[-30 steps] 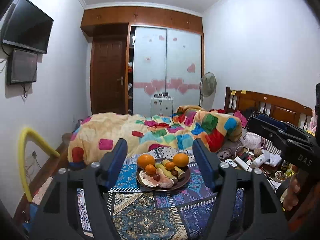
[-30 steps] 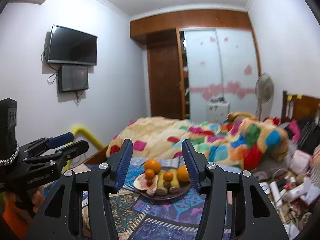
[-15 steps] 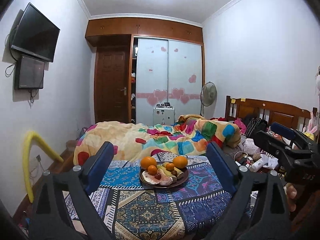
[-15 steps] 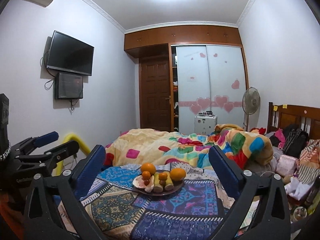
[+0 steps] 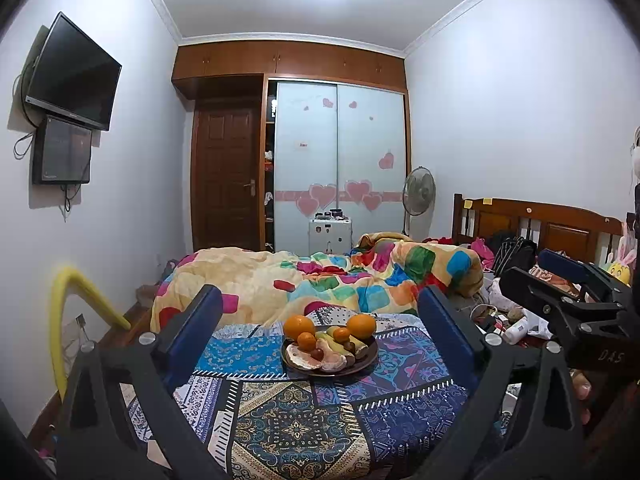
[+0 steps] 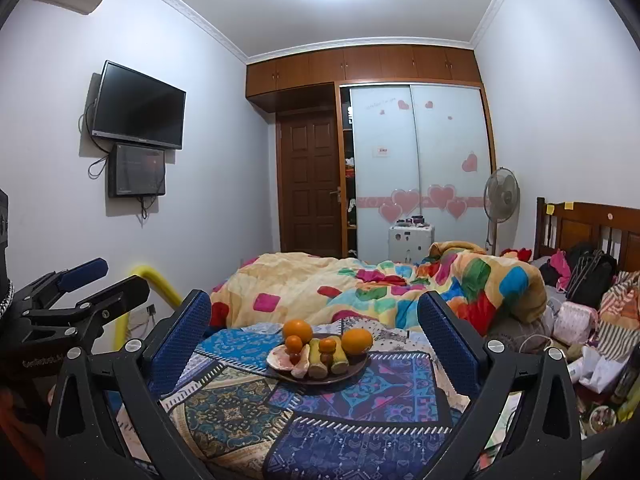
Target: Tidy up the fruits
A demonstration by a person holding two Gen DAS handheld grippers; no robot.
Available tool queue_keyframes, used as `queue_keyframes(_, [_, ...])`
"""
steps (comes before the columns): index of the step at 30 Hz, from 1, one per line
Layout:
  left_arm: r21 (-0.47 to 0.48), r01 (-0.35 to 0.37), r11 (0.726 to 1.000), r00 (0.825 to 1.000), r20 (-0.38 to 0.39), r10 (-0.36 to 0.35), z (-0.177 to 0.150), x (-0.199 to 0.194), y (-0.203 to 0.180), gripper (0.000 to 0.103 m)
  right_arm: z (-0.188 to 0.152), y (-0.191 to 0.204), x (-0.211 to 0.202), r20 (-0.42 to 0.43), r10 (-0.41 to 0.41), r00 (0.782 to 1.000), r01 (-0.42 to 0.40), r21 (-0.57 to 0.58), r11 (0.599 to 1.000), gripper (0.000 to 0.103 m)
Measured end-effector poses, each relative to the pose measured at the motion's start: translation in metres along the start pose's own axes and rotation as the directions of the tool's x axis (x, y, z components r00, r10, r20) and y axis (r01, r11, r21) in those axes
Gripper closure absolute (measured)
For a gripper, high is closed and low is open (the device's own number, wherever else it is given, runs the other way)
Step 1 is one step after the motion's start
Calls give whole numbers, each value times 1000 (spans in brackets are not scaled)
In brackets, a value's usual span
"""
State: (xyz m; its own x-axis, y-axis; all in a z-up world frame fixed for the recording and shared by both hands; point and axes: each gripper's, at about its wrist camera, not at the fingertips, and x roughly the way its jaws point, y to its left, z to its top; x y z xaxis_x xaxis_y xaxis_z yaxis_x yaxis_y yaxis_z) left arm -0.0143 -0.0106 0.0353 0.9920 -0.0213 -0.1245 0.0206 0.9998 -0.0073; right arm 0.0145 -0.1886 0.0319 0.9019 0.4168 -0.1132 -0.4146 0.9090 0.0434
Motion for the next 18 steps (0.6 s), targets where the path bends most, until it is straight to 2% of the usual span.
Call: queue_keyframes(18, [10,5,1000,1000,11,-5,0,-3,-4,1,0,1,-1,-2,1,1000,-1,-2,1000,0])
